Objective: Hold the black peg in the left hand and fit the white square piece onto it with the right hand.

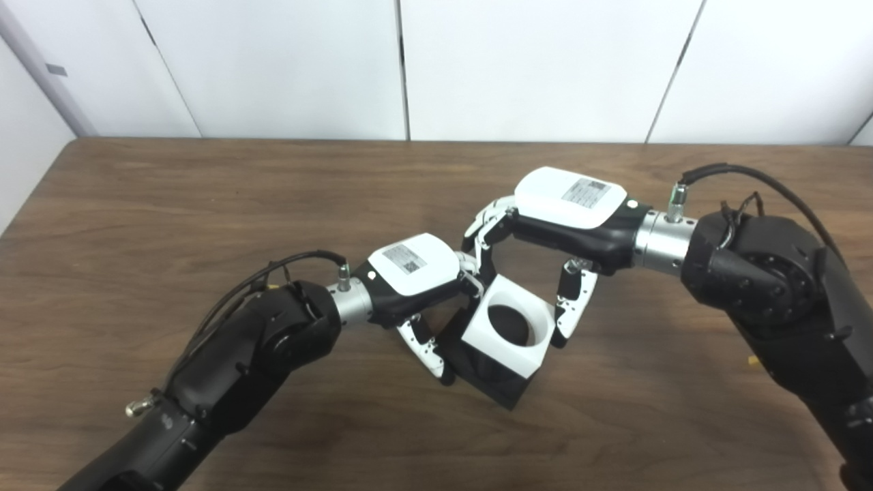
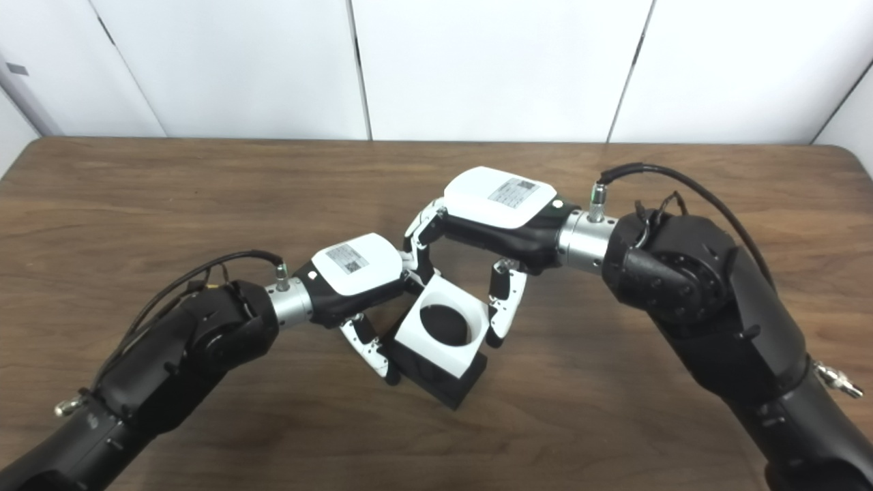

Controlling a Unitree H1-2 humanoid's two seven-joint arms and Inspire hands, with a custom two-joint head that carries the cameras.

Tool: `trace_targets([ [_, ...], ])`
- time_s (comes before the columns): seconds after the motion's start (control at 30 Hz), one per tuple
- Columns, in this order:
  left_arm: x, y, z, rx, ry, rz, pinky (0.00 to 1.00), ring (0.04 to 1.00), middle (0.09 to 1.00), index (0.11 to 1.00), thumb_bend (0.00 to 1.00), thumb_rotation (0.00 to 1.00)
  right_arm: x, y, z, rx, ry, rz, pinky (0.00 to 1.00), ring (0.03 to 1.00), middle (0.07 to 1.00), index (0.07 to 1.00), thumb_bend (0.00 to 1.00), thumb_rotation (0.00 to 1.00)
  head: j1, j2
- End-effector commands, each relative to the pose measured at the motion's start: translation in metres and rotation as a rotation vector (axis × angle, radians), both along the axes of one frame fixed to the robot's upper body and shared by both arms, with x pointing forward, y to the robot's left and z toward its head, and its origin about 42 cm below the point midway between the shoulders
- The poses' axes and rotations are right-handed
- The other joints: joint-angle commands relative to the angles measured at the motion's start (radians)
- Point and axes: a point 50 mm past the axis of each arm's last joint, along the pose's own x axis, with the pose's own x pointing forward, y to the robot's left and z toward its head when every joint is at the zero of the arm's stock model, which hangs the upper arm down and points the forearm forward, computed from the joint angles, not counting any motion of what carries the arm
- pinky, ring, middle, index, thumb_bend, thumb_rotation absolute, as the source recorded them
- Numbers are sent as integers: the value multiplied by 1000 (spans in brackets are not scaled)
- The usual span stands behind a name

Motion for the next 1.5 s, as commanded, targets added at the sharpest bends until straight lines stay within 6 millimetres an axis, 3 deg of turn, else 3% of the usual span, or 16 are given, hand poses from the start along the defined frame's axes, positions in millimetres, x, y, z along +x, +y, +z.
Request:
trace_targets([
  [0.0,-10,-5,-19,91,31,-22,722,873,852,489,521,77,6,-1,13,8,-40,-9,682,807,761,481,519,136,0,0],
  [0.53,-12,-8,-19,94,32,-22,730,879,850,489,521,77,18,1,4,29,-18,-39,682,799,762,480,520,135,2,4],
  [1.47,-9,-8,-17,87,31,-21,733,867,849,489,521,77,11,4,-8,-52,16,13,678,792,745,480,521,134,6,14],
])
